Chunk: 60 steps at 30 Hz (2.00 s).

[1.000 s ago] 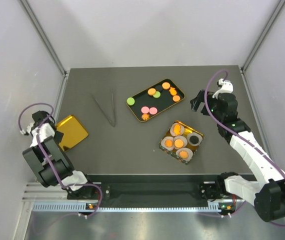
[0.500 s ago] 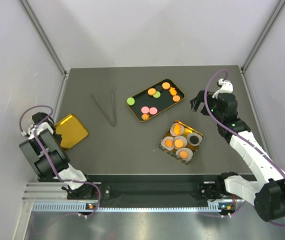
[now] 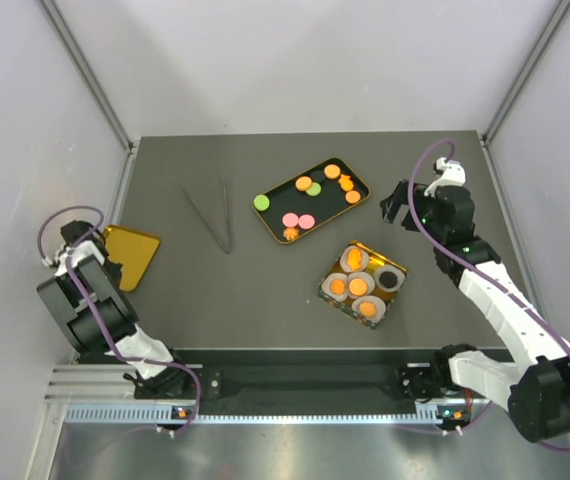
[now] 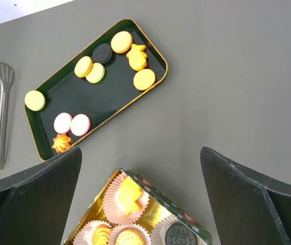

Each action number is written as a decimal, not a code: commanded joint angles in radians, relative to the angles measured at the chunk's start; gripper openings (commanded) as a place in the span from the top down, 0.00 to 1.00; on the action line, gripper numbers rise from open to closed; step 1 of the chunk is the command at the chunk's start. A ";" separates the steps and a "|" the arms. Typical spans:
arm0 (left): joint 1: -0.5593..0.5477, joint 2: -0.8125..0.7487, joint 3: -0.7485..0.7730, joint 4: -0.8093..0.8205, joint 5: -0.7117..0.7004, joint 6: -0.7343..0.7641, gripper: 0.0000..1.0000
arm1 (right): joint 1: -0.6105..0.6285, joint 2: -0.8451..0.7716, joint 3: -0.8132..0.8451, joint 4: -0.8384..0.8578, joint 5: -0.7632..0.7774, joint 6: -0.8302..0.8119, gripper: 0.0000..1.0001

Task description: Pack the cookies

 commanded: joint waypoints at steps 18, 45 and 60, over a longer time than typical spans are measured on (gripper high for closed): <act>-0.148 -0.317 0.065 -0.056 0.189 0.000 1.00 | -0.013 0.036 0.037 0.049 -0.145 -0.020 0.00; -1.229 -0.303 0.171 0.105 0.057 -0.035 1.00 | 0.007 0.177 -0.012 0.360 -0.637 0.137 0.00; -1.360 -0.242 0.169 0.283 0.092 -0.052 1.00 | 0.005 0.224 -0.006 0.373 -0.656 0.171 0.01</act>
